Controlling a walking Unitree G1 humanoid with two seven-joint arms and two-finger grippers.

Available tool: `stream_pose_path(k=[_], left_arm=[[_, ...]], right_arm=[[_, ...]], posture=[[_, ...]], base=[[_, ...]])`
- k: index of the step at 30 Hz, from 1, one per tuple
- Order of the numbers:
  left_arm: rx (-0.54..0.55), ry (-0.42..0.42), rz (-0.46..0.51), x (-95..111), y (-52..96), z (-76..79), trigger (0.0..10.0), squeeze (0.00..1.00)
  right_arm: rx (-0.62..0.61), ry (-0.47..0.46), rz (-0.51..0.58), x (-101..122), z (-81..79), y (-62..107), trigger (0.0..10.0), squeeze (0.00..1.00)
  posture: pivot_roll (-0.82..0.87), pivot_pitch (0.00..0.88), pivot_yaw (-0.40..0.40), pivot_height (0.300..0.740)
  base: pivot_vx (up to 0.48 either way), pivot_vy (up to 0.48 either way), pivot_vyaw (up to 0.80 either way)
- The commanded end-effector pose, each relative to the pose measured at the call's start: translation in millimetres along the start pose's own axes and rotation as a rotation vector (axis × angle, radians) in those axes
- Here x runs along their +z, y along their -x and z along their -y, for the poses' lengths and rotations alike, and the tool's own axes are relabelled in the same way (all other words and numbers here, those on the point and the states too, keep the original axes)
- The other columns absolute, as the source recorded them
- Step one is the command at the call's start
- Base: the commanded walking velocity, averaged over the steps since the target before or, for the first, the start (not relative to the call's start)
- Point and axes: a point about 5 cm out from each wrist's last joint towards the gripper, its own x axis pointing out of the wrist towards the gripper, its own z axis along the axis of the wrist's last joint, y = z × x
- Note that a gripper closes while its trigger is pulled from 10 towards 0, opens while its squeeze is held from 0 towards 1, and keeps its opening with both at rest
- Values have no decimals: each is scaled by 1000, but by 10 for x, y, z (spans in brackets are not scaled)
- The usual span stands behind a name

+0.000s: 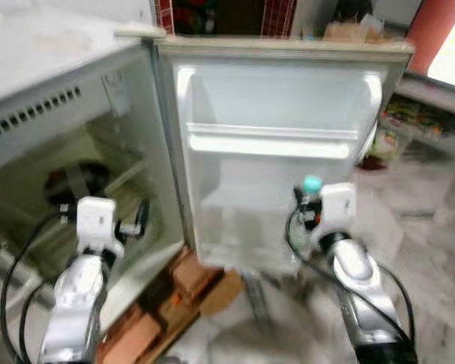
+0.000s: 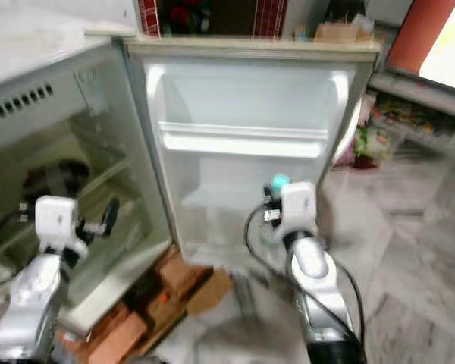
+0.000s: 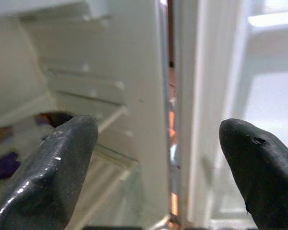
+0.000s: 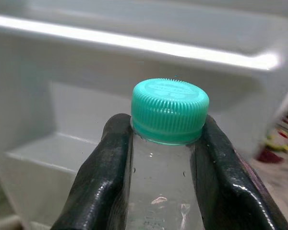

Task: Restocking fridge

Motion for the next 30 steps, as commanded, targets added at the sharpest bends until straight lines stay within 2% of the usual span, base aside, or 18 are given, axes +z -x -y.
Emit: stream_pose_path(k=[1,9,11,23,30], left_arm=[[11,-11,-11,-11,26,-48,10000,0],[17,-18,-17,-11,32,-67,10000,0],[13,10,-16,-10,27,-62,10000,0],[38,2,-22,-8,5,-96,10000,0],[38,-1,-21,1,-8,-107,10000,0]], right_arm=[[1,-5,33,72,2,-10,10000,0],[30,-13,40,78,-56,-4,10000,0],[34,-15,43,85,-58,-13,10000,0],[42,-11,58,106,-67,-26,10000,0],[27,-5,63,110,-68,-38,10000,0]], posture=[[48,26,-28,740],[45,32,-25,740],[45,31,-26,730],[45,36,-24,661],[43,32,-23,656]], base=[[0,0,0],[0,0,0],[0,0,0],[0,0,0],[0,0,0]])
